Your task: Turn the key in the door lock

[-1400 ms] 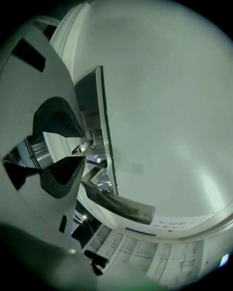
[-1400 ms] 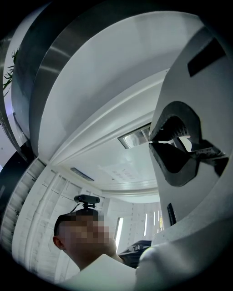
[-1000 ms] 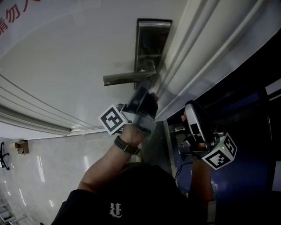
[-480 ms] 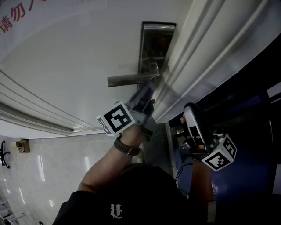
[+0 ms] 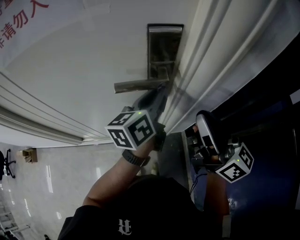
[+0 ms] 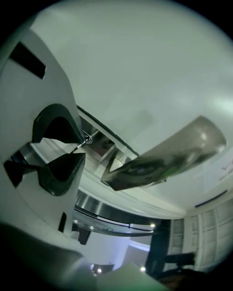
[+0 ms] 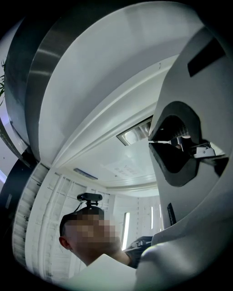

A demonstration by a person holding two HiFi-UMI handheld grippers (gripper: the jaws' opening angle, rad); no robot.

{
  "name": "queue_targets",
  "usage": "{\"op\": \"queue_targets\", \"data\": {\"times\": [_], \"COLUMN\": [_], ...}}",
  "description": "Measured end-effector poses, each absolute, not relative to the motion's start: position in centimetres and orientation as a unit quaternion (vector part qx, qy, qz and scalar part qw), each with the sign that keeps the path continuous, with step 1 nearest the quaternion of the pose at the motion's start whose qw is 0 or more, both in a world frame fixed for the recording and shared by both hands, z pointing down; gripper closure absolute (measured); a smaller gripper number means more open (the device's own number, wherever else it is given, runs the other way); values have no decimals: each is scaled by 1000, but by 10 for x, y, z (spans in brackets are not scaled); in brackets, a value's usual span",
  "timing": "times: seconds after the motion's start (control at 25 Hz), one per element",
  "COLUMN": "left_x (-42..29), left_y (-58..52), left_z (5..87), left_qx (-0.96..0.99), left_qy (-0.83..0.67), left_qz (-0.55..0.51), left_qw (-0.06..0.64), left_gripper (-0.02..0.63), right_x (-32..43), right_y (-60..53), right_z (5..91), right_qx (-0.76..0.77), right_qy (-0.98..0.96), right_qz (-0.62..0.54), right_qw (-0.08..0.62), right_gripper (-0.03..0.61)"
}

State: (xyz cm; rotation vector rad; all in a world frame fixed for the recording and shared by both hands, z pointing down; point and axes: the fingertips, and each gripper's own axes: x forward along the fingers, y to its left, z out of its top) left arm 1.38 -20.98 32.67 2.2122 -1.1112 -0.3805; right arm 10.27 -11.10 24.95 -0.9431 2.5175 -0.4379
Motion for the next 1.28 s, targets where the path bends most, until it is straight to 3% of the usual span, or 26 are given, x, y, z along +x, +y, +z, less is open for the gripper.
{"op": "queue_targets", "data": {"times": [0.96,1.28], "left_x": [31,33], "left_y": [-202,-200], "left_z": [325,325], "left_qx": [762,757], "left_qy": [-531,-524], "left_qz": [272,271], "left_qw": [-253,-281], "left_gripper": [575,575], "right_x": [111,109], "right_y": [-100,-99], "right_z": [246,247], "right_qx": [-330,-332], "right_qy": [906,906], "right_qz": [-150,-150], "right_qw": [219,213], "right_gripper": [561,561]}}
